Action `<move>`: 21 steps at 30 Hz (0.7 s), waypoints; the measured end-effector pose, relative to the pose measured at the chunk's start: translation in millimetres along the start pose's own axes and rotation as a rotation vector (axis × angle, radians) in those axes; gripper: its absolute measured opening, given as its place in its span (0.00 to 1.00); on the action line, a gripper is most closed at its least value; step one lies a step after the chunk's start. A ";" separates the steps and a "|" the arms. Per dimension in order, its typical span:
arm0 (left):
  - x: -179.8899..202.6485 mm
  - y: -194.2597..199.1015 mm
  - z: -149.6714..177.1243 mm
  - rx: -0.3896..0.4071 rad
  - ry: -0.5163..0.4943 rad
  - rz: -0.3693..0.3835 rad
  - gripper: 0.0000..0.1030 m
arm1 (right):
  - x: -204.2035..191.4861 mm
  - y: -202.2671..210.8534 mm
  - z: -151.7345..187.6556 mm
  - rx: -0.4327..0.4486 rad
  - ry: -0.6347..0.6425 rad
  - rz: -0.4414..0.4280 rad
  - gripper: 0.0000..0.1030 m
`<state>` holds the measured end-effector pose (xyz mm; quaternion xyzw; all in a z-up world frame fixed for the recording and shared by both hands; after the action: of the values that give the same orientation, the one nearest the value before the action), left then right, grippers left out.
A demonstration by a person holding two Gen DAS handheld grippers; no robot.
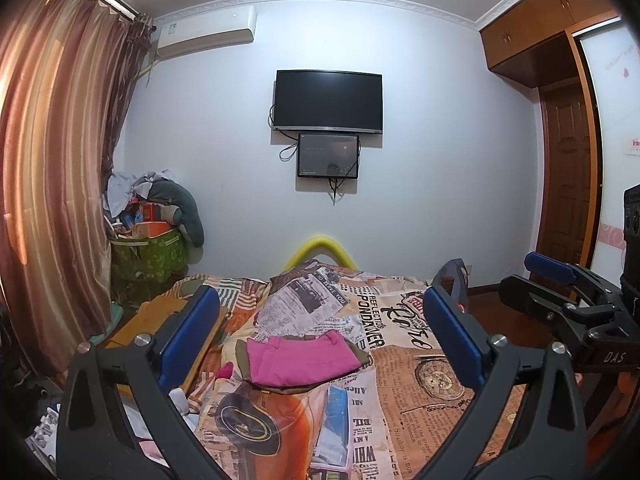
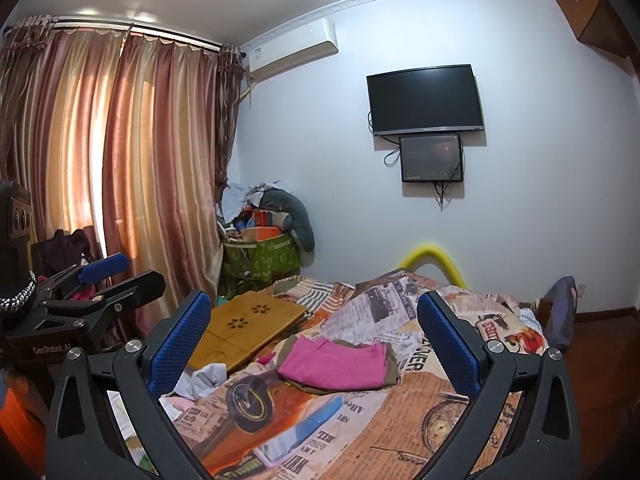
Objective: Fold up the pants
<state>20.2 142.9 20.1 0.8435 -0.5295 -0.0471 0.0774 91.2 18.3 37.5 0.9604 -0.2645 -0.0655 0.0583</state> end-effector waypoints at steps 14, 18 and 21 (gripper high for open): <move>1.5 -3.8 3.9 -0.009 0.002 0.010 1.00 | 0.9 0.0 2.3 -0.003 -0.008 -0.002 1.00; 2.0 -5.3 4.1 -0.013 0.006 0.012 1.00 | 1.0 0.2 2.3 -0.003 -0.006 0.000 1.00; 1.8 -5.3 3.8 -0.012 0.009 0.012 1.00 | 1.1 0.8 1.8 -0.001 -0.006 0.001 1.00</move>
<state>25.1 143.3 15.4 0.8399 -0.5341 -0.0458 0.0850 91.4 16.9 35.7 0.9601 -0.2649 -0.0686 0.0581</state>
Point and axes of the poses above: each gripper's, at about its wrist camera, not at the fingertips, and y roughly against the way its jaws point, x to its right, z to its underside, the point moved 3 cm from there along -y, roughly the way its jaws point, and after that the axes turned 10 degrees about -z, right-handed, at the moved point
